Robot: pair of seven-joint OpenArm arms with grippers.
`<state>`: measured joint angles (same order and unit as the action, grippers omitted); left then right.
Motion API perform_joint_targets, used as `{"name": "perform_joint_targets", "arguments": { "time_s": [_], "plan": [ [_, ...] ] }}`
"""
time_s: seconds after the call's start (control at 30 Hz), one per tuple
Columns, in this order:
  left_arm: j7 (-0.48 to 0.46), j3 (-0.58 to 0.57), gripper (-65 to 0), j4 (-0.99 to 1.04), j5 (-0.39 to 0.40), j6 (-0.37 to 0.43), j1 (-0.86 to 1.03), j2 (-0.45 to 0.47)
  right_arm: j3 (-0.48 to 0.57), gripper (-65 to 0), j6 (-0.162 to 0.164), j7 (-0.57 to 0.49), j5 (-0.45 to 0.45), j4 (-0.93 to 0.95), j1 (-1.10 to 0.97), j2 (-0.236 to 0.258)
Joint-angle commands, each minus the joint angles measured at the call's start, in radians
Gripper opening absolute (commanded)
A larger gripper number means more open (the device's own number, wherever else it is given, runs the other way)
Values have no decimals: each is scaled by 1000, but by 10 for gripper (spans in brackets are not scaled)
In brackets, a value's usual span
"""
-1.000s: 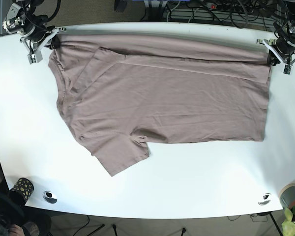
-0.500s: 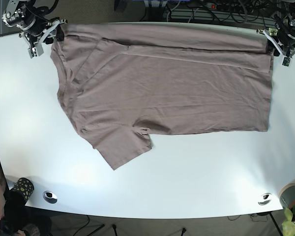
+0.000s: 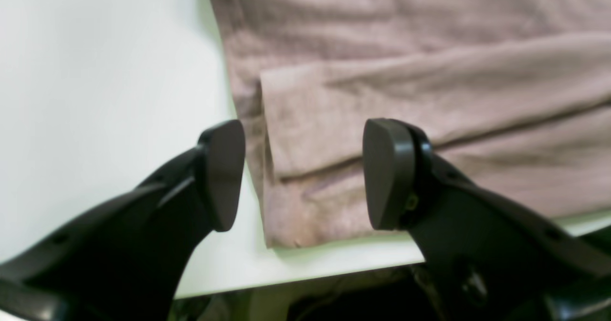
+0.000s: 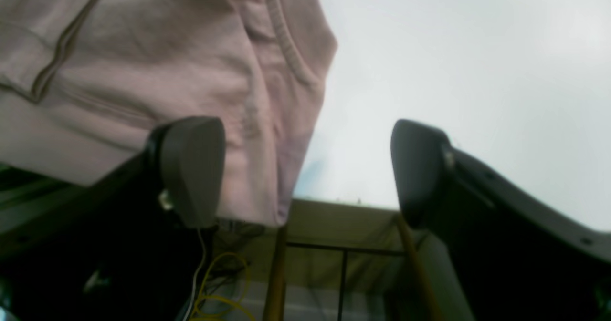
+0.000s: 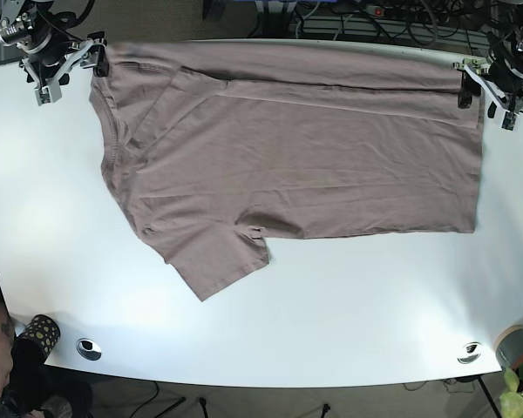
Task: Fold the T-shirt properly
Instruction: 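Release the hem and move both grippers along the shirt's sides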
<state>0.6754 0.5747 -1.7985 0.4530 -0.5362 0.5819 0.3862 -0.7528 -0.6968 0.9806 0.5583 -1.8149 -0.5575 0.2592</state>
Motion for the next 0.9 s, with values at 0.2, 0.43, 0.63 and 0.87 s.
{"name": "perform_joint_targets", "arguments": {
  "time_s": [0.2,0.43,0.63,0.87],
  "plan": [
    [-16,26,-282,-51,36,8,-58,20,23,-157,-1,-12,7,-15,104,16],
    [17,26,-283,-21,33,11,-198,20,111,-157,-1,-10,-7,-13,222,25],
    [74,26,-283,27,33,61,-334,20,215,-170,-1,-10,-166,11,365,16],
    [74,26,-283,108,33,113,-455,20,275,-170,-1,-10,-237,175,566,24]
  ]
}}
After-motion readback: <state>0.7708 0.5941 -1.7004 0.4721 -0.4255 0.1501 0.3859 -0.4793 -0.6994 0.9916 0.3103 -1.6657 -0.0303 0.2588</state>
